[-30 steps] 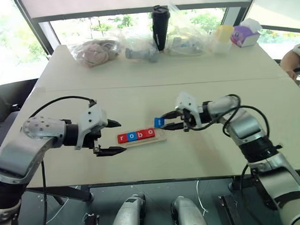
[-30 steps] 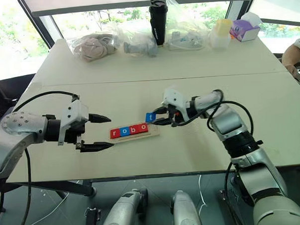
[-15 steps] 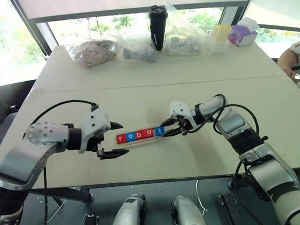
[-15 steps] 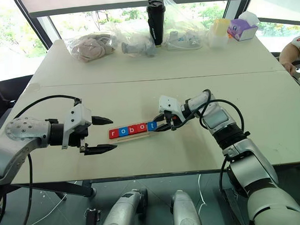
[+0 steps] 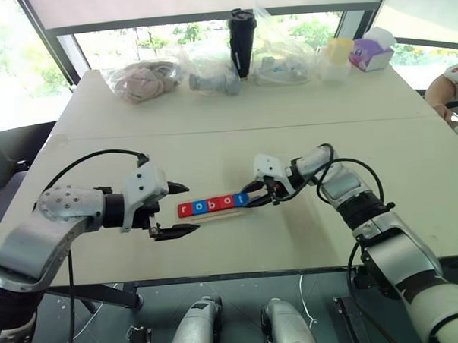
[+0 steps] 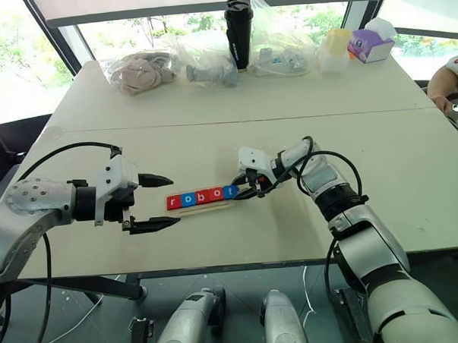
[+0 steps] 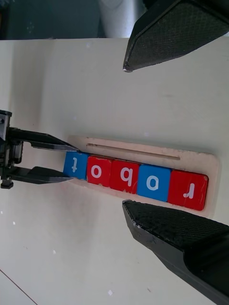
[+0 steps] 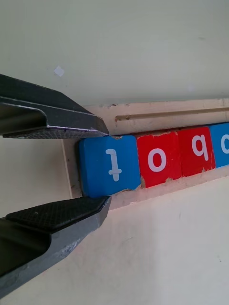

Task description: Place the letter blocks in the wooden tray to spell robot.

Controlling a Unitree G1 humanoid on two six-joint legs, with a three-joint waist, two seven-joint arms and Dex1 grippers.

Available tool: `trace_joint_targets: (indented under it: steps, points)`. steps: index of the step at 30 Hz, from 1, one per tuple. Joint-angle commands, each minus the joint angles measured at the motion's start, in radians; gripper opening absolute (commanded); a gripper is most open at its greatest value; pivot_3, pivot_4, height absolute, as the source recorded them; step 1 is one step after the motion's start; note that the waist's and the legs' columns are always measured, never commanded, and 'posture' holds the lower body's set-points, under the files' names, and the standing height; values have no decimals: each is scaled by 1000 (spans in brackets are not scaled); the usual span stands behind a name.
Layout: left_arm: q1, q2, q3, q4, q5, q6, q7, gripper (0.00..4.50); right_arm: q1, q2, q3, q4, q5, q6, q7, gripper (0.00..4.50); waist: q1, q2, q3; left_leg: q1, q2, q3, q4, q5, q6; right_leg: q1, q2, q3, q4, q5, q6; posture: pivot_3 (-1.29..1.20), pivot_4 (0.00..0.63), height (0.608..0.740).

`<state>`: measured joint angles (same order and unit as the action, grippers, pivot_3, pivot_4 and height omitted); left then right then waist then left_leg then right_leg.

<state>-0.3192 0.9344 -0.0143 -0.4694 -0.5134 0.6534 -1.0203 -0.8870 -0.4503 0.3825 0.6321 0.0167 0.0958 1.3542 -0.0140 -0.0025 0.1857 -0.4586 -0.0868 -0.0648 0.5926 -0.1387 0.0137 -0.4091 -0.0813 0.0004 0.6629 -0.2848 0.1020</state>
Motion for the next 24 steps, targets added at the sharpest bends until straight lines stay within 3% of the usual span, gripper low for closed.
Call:
trace_joint_targets:
  steps: [1, 12, 13, 17, 18, 24]
  points:
    - [-5, 4, 26, -24, -7, 3, 9, 4500, -29, 14, -23, 1, 6, -9, 12, 1145, 0, 0, 0, 0, 0, 0, 0, 0, 0, 0, 0, 0, 0, 0, 0, 0, 150, 740]
    - [-8, 2, 20, -25, -5, 6, 22, 4500, -47, 43, -44, 37, 5, -22, -13, 1145, -2, 0, 0, 0, 0, 0, 0, 0, -1, 0, 0, 0, 1, 0, 0, 0, 150, 740]
    - [-9, 2, 19, -25, -5, 7, 22, 4500, -49, 43, -46, 36, 7, -21, -15, 2204, -2, 0, 0, 0, 0, 0, 0, 0, -1, 0, 0, 0, 1, 0, 0, 0, 150, 740]
    - [-10, 2, 18, -24, -5, 9, 22, 4500, -51, 45, -57, 25, 14, -19, -25, 4204, -1, 0, 0, 0, 0, 0, 0, 0, -1, 0, 0, 0, 1, 0, 0, 0, 150, 740]
    - [-10, 2, 18, -24, -4, 9, 22, 4500, -51, 46, -61, 22, 16, -19, -29, 4479, -1, 0, 0, 0, 0, 0, 0, 0, -1, 0, 0, 0, 1, 0, 0, 0, 150, 740]
    - [-14, -2, 30, 2, -2, 7, 27, 4500, -62, 26, -144, -62, 62, 48, -73, 4479, -1, 0, 0, 0, 0, 0, 0, 0, -1, 0, 0, 0, 1, 0, 0, 0, 150, 740]
